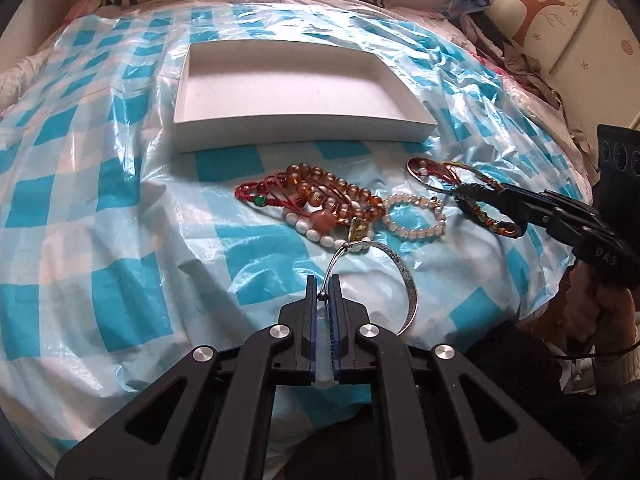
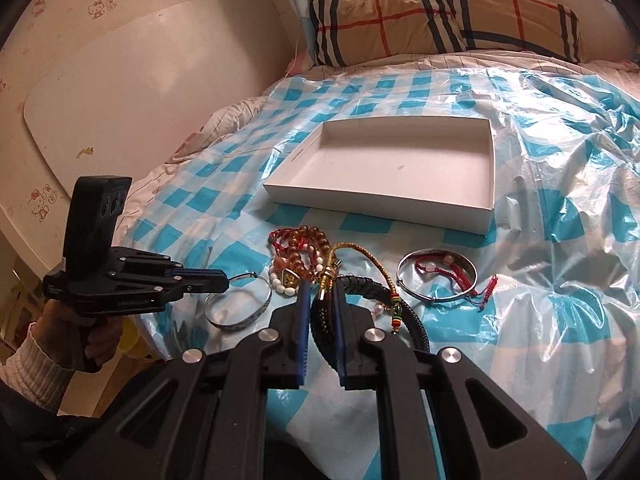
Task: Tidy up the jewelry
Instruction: 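Grasp the silver bangle with the left tool while the right tool grasps the gold cord bracelet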
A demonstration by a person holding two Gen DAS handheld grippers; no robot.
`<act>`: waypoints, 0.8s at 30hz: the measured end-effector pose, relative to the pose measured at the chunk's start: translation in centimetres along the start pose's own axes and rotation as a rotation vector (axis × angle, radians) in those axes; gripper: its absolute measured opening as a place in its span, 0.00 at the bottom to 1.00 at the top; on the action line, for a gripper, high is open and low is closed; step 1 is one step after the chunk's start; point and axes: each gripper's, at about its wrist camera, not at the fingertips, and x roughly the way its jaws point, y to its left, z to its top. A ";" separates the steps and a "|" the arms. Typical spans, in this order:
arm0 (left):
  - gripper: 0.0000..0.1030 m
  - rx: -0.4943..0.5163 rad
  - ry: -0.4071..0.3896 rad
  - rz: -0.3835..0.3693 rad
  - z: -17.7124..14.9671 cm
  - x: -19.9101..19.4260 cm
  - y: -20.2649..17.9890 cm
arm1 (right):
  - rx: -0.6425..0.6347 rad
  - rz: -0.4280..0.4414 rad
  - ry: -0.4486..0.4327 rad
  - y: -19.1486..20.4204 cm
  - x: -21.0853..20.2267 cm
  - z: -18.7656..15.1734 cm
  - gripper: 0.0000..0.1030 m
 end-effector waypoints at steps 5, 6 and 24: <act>0.05 0.002 0.005 0.004 -0.5 0.5 0.1 | 0.000 0.002 0.024 0.1 0.5 -1.0 0.11; 0.06 0.009 0.004 0.011 -0.5 0.6 0.0 | -0.002 0.006 0.026 0.3 0.6 -1.1 0.11; 0.14 0.172 0.039 0.127 -0.4 2.1 -2.7 | -0.153 -0.089 0.107 2.1 2.8 -2.2 0.43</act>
